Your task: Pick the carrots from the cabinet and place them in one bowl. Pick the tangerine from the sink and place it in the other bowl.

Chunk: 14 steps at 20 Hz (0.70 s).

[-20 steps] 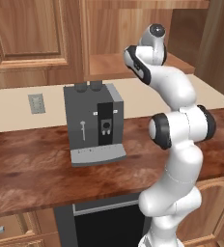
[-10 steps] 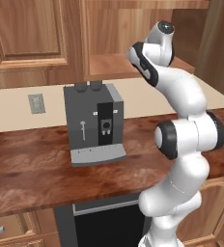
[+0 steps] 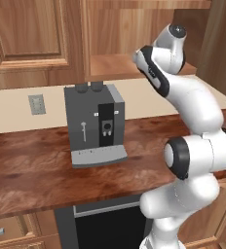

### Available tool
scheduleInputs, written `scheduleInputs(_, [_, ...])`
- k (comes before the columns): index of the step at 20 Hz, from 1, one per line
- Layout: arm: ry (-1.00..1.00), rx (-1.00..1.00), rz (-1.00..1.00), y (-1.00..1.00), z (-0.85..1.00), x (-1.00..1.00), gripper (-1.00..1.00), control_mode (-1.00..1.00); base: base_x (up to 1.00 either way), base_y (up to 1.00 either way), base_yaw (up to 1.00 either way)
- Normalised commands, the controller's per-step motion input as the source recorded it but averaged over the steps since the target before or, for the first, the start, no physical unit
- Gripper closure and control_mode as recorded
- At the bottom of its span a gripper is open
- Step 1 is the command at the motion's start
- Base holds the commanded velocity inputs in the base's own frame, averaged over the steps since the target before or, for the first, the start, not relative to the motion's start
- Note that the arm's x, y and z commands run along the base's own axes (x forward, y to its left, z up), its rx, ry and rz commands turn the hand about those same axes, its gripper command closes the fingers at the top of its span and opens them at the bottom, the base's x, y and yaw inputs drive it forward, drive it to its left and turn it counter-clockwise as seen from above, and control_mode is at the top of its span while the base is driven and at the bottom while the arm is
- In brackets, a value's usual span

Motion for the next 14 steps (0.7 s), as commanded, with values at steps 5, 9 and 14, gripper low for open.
scheduleInputs(5, [-0.04,0.0,0.0,0.0,0.0,-0.55,1.0,-1.0,0.0,0.0,0.0])
scheduleInputs(9, [0.0,0.0,-0.01,0.0,0.03,-0.55,1.0,-1.0,0.0,0.0,0.0])
scheduleInputs(14, [0.0,0.01,-0.03,0.0,0.06,-0.58,1.0,-1.0,0.0,0.0,0.0])
